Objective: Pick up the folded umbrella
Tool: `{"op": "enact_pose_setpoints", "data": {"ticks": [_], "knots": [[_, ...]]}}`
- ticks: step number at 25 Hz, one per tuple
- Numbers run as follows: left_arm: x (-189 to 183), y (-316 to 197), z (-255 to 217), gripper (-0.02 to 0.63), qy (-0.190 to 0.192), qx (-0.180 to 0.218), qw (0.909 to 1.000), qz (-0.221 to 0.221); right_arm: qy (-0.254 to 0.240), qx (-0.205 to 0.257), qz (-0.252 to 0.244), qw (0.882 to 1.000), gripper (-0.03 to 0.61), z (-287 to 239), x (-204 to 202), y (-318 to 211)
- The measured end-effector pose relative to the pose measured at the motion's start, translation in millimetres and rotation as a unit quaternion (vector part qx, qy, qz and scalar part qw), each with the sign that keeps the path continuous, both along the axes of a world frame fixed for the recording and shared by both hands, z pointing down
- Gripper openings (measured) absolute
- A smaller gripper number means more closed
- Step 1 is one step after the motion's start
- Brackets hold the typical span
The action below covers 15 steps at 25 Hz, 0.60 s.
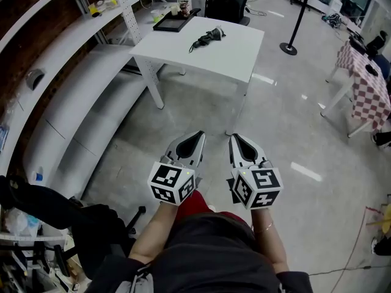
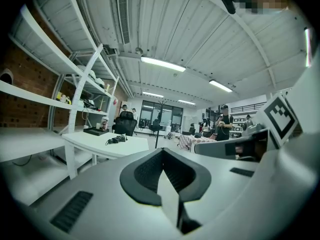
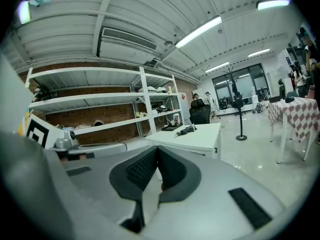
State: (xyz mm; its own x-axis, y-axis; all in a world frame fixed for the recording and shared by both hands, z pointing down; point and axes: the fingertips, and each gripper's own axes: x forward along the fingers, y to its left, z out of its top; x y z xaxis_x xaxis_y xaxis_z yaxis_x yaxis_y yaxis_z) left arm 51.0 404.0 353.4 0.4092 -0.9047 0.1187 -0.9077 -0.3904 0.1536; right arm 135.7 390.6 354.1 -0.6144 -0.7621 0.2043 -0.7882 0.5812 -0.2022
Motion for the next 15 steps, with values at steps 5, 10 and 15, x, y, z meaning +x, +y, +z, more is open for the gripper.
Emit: {"op": "enact_pose_setpoints", "data": {"ticks": [5, 10, 15], "knots": [[-2.7, -12.9, -3.7, 0.012, -0.004, 0.006, 1.0, -0.006, -0.001, -0.008, 0.004, 1.0, 0.018, 2.1, 1.5, -13.5], [-14.3, -39.7, -0.8, 0.012, -0.015, 0.001, 0.9998, -0.013, -0.004, -0.015, 0.014, 1.0, 0.018, 6.4, -1.3, -38.4], [-39.0, -83.3, 7.7, 0.012, -0.01, 0.0, 0.9998, -0.02, 0.005, -0.024, 0.014, 1.0, 0.018, 19.9, -17.4, -76.6]]}}
